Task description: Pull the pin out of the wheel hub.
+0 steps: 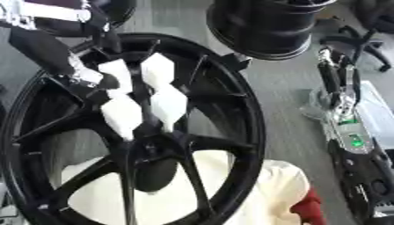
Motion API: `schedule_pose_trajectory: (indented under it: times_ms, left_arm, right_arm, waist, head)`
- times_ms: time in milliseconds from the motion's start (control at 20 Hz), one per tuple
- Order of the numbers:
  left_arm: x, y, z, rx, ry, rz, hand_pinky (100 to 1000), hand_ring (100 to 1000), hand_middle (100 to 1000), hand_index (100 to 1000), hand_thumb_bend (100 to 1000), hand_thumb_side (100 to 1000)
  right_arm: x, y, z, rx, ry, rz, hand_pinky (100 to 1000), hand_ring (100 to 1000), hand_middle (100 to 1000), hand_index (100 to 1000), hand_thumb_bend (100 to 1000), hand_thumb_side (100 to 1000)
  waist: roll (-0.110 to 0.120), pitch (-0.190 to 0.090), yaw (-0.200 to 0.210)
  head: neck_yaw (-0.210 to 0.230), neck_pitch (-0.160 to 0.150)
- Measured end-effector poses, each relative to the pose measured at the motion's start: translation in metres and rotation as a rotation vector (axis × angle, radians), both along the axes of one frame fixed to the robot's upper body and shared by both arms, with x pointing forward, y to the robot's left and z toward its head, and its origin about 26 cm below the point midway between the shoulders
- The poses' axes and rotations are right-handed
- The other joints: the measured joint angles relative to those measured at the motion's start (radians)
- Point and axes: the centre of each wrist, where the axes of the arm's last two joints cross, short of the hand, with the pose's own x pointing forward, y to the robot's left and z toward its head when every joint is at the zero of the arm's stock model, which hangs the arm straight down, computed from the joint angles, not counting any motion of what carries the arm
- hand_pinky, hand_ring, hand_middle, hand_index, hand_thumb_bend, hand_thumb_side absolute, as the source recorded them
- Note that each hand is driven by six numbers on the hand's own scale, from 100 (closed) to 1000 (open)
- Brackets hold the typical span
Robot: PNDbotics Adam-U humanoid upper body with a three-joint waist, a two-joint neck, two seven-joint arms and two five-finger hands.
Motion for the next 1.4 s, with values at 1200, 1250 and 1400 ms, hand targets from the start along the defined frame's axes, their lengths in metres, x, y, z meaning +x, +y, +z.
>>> schedule_pose_trajectory:
  times_ms: [1200, 1250, 1400]
  left_arm:
    - [0.0078, 0.0012, -0.0051, 0.023, -0.008, 0.033, 819, 763, 773, 839, 487, 700]
    - [0.008, 0.0011, -0.0053, 0.025, -0.009, 0.035, 819, 763, 772, 838, 487, 704]
    - [0.0103, -0.0005, -0.008, 0.029, -0.005, 0.042, 815, 759, 767, 832, 493, 721]
  right_arm:
    - [0.0002, -0.0002, -0.0008, 0.001, 0.005, 0.001, 835, 731, 713, 789, 100, 658]
    - [0.0002, -0.0002, -0.0009, 0.001, 0.006, 0.001, 835, 731, 713, 789, 100, 658]
    - [0.0003, -0.0003, -0.0013, 0.002, 0.007, 0.001, 835, 731, 713, 790, 100, 657]
  waist:
    - [-0.001, 0.0, -0.002]
    - [-0.001, 0.0, -0.002]
    - [-0.001, 0.001, -0.003]
  head:
    - [0.005, 0.0]
    - [0.005, 0.0]
    - [0.006, 0.0]
